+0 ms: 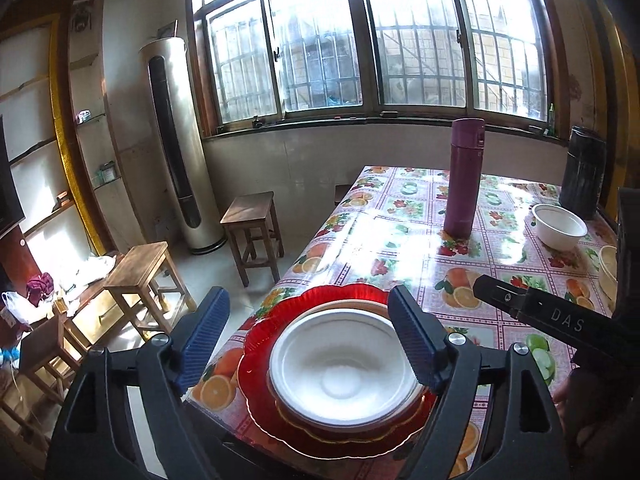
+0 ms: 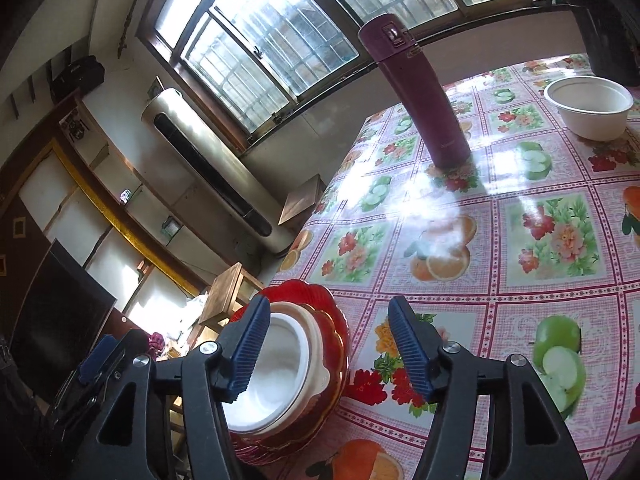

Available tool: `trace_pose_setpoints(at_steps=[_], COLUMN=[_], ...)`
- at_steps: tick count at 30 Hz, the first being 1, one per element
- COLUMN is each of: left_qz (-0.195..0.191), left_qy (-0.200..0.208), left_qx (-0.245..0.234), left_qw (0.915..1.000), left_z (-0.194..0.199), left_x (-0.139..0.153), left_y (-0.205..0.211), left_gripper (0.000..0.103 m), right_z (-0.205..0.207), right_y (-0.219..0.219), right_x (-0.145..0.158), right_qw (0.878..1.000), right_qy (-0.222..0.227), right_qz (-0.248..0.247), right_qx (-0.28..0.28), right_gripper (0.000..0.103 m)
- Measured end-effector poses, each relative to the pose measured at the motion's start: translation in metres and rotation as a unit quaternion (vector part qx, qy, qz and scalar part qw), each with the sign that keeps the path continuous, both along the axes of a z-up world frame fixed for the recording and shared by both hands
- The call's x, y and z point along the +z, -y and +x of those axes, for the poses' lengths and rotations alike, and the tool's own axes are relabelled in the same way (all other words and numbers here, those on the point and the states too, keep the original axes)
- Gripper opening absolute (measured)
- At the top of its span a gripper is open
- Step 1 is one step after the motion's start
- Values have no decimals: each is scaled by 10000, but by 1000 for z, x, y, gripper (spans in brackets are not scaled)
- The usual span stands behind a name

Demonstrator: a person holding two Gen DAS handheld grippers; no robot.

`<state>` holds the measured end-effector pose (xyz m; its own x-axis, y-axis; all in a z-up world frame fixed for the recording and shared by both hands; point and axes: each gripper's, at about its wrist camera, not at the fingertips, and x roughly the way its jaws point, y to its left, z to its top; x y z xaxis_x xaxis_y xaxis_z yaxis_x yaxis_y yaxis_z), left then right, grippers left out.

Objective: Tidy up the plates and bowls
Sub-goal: 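Lower the white bowl into the beige bowl and open both grippers, then move both grippers toward the remaining white paper bowl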

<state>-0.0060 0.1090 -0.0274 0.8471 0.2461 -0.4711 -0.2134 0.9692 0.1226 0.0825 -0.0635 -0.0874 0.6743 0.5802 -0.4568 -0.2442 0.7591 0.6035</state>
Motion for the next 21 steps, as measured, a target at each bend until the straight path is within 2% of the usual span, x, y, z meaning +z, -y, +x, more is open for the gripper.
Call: trace_pose_setpoints(at_steps=[10, 15, 21], left_qz=[270, 318, 517], left_qy=[-376, -582, -579], left_qx=[-688, -1162, -1583], left_qw=[9966, 9910, 9843], left_z=[20, 34, 42], left_x=[-3, -4, -1], left_y=[73, 121, 174], left_gripper=[82, 82, 82], right_z=[3, 3, 2], right_y=[64, 115, 174], right_x=[1, 2, 2], right_qw=[9985, 9956, 9895], right_qy=[77, 120, 148], right_qz=[234, 310, 428], right_qx=[-488, -879, -1375], right_gripper=[65, 66, 67])
